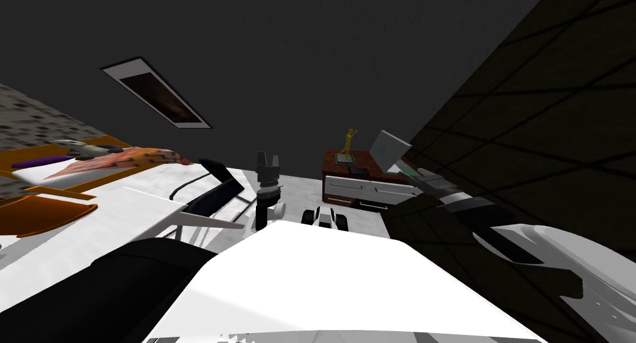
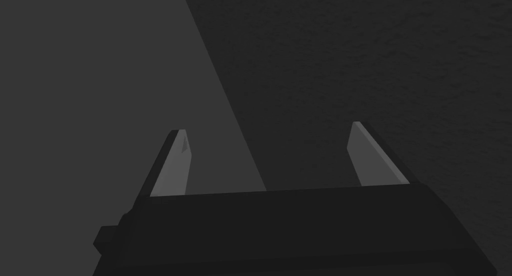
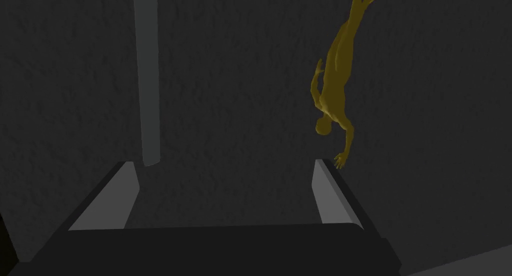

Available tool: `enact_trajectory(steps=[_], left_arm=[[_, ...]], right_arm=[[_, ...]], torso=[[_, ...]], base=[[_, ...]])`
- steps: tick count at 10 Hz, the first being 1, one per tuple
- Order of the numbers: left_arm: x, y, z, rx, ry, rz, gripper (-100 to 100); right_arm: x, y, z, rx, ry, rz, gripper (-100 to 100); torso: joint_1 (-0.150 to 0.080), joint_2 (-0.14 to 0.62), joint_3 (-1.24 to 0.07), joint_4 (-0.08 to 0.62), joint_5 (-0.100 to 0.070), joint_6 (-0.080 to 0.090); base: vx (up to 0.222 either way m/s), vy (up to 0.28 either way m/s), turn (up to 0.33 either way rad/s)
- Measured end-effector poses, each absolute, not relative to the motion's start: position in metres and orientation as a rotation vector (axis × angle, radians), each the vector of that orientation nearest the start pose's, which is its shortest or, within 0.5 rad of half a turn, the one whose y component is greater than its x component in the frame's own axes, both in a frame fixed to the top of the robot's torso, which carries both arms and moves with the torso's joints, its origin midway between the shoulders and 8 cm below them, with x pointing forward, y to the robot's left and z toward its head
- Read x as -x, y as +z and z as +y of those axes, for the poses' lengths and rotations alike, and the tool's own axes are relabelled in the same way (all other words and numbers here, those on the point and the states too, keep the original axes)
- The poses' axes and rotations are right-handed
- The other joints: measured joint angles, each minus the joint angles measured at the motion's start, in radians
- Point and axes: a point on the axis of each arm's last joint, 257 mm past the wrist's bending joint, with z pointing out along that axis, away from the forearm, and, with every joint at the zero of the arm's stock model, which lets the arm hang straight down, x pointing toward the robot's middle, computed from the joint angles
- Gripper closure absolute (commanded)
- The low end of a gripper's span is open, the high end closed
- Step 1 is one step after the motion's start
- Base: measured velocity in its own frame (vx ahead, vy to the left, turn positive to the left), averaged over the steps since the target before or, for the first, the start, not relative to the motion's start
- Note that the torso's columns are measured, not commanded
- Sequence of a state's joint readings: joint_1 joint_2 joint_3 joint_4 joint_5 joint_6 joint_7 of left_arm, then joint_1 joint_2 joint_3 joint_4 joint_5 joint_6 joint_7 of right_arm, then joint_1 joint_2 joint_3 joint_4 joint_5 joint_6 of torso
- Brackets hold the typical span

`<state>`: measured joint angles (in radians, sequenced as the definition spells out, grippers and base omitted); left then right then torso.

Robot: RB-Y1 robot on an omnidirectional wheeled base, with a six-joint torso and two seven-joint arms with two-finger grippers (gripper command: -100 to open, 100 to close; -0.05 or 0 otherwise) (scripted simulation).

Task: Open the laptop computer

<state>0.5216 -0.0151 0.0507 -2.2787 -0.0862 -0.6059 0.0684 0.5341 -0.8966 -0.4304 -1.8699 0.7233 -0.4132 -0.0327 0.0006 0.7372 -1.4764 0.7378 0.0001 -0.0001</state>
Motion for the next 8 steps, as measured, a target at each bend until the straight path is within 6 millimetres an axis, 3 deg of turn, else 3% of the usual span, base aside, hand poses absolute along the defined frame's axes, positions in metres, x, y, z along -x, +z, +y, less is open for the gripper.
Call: enact_trajectory(steps=[8], left_arm=[[-0.323, 0.036, 0.283, 0.56, -1.276, 0.583, 0]], right_arm=[[-0.416, -0.068, -0.553, 0.573, -0.435, 1.663, -100]], torso=[[-0.003, 0.002, 0.001, 0.0, -0.001, 0.0]], base=[[0.072, 0.089, 0.003]])
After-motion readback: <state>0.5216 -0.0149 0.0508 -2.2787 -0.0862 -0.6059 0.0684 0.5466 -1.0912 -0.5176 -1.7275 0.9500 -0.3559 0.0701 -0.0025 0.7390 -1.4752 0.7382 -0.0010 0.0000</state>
